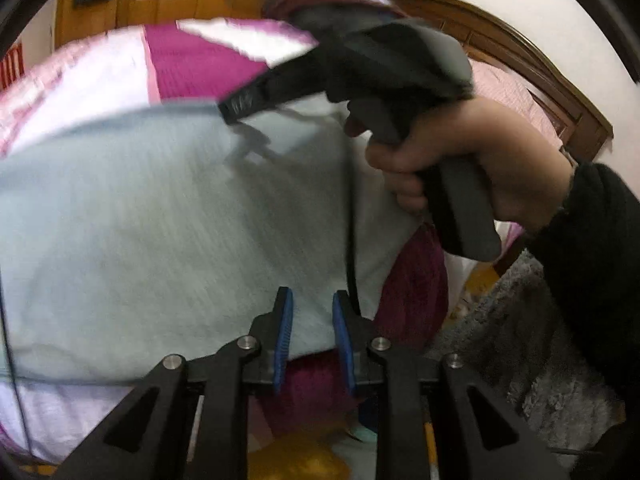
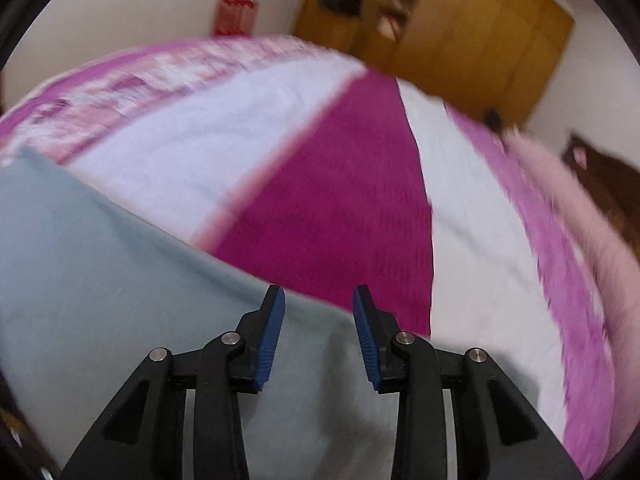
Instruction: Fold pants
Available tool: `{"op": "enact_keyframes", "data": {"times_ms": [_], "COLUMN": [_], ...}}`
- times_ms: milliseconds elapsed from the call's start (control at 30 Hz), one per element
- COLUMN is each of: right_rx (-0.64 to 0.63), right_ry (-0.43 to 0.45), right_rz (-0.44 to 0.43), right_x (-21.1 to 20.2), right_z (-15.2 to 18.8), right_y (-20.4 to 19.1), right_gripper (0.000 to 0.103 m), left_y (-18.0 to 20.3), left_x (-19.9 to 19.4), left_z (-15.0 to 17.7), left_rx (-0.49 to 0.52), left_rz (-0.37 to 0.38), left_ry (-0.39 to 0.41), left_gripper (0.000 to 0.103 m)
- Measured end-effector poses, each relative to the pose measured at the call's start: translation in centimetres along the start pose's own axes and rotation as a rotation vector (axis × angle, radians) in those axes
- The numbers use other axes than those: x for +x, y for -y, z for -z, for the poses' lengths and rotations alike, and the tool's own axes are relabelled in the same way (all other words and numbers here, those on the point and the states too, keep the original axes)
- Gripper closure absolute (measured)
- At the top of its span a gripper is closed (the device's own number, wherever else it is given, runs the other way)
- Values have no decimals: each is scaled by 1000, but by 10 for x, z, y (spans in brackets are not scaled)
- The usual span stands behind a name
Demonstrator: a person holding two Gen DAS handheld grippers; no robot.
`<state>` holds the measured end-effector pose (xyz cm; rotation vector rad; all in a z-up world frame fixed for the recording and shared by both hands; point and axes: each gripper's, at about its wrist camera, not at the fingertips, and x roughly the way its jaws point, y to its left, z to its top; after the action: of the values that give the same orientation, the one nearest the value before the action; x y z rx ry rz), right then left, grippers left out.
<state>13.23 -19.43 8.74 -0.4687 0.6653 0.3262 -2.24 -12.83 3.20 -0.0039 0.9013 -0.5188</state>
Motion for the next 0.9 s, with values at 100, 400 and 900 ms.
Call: {"op": "enact_keyframes", "data": {"times_ms": [100,400,900], "right_rx": [-18,-4,-97], "right_ry": [66,-118,-146], "right_rz": [-45,-533,-522], "right_x": [-17,18,82], "right_z": [-17,-69,-121], "right_y": [-20,-119,-259], "right_gripper": [58,58,41], "left_y": [-5,-131,-228], "left_x": [-23,-104,-146], "left_z": [-3,8,91], "left_rx": [5,-272,-591], "left_rz": [-24,-333,-691], "left_ry": [81,177,52], "left_gripper": [81,76,83]}}
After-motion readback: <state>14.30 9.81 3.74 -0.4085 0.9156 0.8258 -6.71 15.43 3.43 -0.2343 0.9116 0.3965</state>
